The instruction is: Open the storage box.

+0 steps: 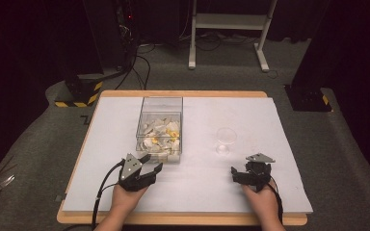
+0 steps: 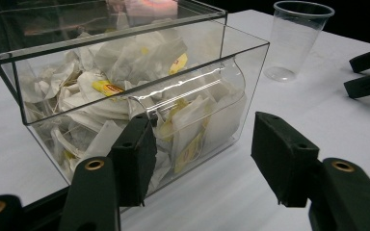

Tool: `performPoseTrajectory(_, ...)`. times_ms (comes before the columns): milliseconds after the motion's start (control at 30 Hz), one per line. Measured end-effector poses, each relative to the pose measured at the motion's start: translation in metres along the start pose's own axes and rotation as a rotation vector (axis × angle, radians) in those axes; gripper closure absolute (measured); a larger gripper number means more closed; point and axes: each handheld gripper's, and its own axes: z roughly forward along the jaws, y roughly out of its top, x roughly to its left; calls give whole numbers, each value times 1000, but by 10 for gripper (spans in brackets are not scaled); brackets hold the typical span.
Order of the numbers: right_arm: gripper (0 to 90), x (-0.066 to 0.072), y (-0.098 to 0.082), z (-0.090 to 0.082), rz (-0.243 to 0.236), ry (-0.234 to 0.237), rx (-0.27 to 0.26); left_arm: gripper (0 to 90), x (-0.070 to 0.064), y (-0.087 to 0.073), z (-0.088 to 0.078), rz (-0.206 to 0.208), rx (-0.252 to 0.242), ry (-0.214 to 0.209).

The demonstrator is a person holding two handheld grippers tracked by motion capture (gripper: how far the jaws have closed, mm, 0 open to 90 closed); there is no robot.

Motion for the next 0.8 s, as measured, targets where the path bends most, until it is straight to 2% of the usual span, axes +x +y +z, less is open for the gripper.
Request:
performPoseTrajectory(267,97,0,0,0,0,0,0,436,-5,-2,-8,4,6,2)
performPoseTrajectory(467,97,0,0,0,-1,-1,0,484,-8,-4,-12,16,12,16)
performPoseTrajectory(633,97,0,0,0,0,-1,0,492,-8,-5,-18,13,-1,28)
performPoseTrajectory(800,97,0,0,0,0,-1,0,577,-5,-4,-32,16,-25,52)
